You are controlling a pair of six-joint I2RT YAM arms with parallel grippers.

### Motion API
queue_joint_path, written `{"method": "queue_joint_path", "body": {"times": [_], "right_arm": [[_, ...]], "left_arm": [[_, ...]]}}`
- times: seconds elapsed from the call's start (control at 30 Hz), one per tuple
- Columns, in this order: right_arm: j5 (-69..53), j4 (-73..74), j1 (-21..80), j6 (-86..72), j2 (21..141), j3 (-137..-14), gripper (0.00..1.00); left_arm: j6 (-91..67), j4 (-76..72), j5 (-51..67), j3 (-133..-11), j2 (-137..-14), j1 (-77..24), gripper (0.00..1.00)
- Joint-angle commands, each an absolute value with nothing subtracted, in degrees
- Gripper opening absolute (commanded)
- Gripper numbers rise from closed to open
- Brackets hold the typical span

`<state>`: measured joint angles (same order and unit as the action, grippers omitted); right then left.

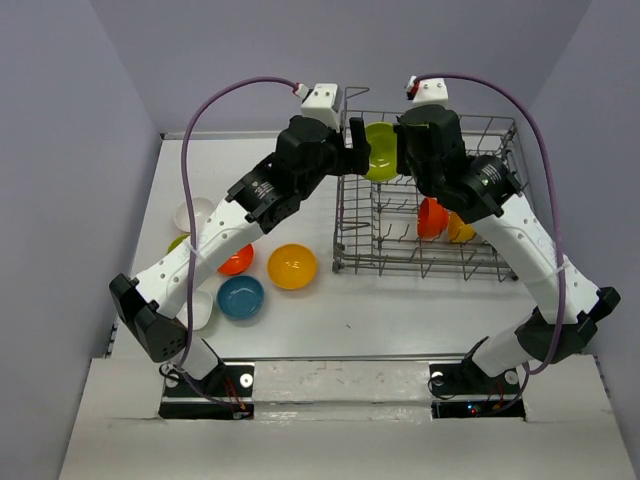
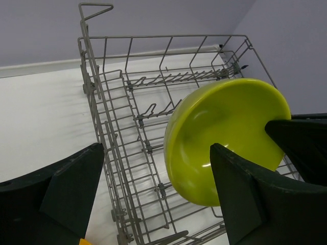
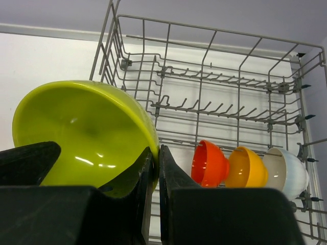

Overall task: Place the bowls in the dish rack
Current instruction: Pass from the right arm to the left

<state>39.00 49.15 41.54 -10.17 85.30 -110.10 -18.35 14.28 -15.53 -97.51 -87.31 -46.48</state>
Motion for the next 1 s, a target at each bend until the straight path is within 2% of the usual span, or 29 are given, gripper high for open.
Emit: {"method": "queue_joint_path", "body": {"times": [0.0,0.07,0.17,0.2,0.27,0.3,0.33,0.37,0.47,0.73,0.97], "right_arm": [[37.3,47.3,41.3,-11.2,83.5,-110.9,0.01],[36.7,46.9,41.3,-11.4,83.3,-110.4,0.01],[35.9,46.6,41.3,-11.4,83.2,-110.7,0.01],[35.8,46.6,41.3,-11.5,83.2,-110.9,0.01],[35.4,46.5,41.3,-11.4,83.5,-111.4,0.01],[35.1,46.5,41.3,-11.3,83.5,-111.6,0.01],[34.5,46.5,41.3,-11.5,83.4,-111.7,0.01],[34.3,46.5,41.3,-11.5,83.4,-111.7,0.01],[33.7,46.3,41.3,-11.7,83.4,-111.5,0.01],[33.5,43.8,41.3,-11.8,81.4,-107.7,0.01],[33.8,40.7,41.3,-13.7,79.1,-102.0,0.16]], "left_arm": [[-18.6,11.1,-17.3,-101.4,-88.4,-47.1,0.92],[-18.5,11.5,-17.6,-102.1,-89.7,-47.4,0.89],[-18.5,12.4,-18.2,-103.3,-91.1,-47.5,0.78],[-18.6,12.5,-18.6,-103.3,-91.3,-47.7,0.72],[-18.5,12.4,-19.0,-103.4,-91.5,-48.0,0.64],[-18.6,12.4,-19.1,-103.4,-91.7,-48.0,0.53],[-18.5,12.4,-19.1,-103.7,-91.8,-48.0,0.47],[-18.5,12.4,-19.0,-103.8,-91.9,-48.0,0.33],[-18.5,12.4,-19.2,-104.0,-91.9,-48.1,0.0],[-18.9,13.3,-18.9,-105.4,-91.8,-48.7,0.0],[-20.8,14.9,-20.0,-107.1,-91.4,-49.0,0.0]]}}
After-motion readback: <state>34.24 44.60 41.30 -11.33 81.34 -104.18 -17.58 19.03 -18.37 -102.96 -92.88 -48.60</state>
